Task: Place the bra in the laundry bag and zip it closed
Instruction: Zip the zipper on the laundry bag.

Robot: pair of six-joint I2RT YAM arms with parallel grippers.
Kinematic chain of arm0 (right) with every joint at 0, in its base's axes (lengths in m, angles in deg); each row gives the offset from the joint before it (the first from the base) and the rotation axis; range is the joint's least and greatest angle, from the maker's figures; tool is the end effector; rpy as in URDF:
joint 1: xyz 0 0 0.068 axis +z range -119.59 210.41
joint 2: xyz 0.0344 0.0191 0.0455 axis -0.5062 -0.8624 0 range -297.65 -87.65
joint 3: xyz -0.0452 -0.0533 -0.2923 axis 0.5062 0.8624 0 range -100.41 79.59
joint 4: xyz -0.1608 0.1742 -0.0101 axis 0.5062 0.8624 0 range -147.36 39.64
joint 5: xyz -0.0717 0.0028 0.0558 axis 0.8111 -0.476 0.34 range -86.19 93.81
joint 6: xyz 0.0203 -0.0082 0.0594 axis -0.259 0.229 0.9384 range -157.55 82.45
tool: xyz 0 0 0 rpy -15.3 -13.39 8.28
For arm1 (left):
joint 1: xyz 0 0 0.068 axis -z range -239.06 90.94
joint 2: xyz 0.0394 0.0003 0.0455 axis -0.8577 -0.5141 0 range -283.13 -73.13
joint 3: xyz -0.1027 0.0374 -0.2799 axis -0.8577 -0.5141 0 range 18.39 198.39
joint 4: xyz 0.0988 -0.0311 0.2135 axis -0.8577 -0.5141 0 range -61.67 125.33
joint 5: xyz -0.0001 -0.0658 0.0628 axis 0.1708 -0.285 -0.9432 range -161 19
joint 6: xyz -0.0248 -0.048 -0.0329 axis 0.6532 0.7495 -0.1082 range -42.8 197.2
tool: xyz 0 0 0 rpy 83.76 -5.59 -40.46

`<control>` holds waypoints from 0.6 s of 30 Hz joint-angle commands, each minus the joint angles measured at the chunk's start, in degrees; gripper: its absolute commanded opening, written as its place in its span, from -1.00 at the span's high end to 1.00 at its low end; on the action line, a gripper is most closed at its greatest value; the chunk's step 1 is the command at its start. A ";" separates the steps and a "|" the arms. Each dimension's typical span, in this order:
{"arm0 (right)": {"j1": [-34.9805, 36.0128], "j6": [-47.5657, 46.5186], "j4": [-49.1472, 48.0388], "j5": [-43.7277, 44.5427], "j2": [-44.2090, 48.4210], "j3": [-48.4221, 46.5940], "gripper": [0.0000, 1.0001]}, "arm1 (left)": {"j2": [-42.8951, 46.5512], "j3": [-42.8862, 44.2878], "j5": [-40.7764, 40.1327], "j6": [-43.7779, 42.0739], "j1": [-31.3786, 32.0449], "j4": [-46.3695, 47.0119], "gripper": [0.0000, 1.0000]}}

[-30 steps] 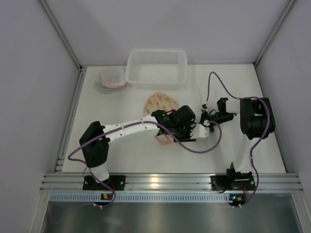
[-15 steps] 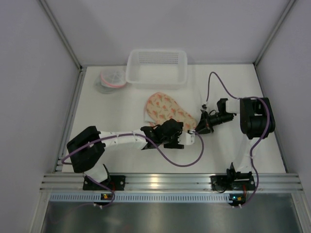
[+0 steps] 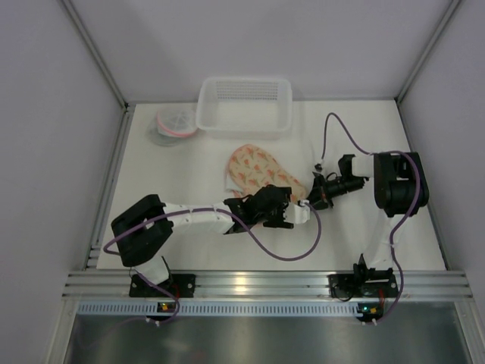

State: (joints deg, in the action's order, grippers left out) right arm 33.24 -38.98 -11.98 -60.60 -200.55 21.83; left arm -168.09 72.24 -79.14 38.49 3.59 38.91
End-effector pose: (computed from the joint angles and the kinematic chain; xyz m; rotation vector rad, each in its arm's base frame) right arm 0.2883 0.0581 0.1441 -0.0524 -2.5180 -1.5805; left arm 0.1654 -0.3048 0.2317 1.6665 1.4654 -0.0723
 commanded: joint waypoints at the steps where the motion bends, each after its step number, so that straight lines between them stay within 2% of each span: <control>1: 0.42 -1.47 1.72 -2.39 -0.39 -0.69 1.00 | -0.31 -0.84 1.46 -1.01 -0.16 4.78 -0.55; 6: 0.42 -4.37 4.97 -2.75 -1.62 -1.57 1.00 | -3.74 0.99 -5.03 3.55 -0.86 6.88 -0.55; 18: 1.65 -6.83 7.52 -3.01 -3.47 -1.75 1.00 | -11.38 3.19 -9.69 3.04 -1.13 18.48 -0.57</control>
State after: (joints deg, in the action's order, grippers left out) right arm 33.35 -43.81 -6.88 -61.82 -203.66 21.37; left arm -177.27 73.13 -85.96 41.06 2.82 50.12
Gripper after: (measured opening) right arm 0.014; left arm 0.780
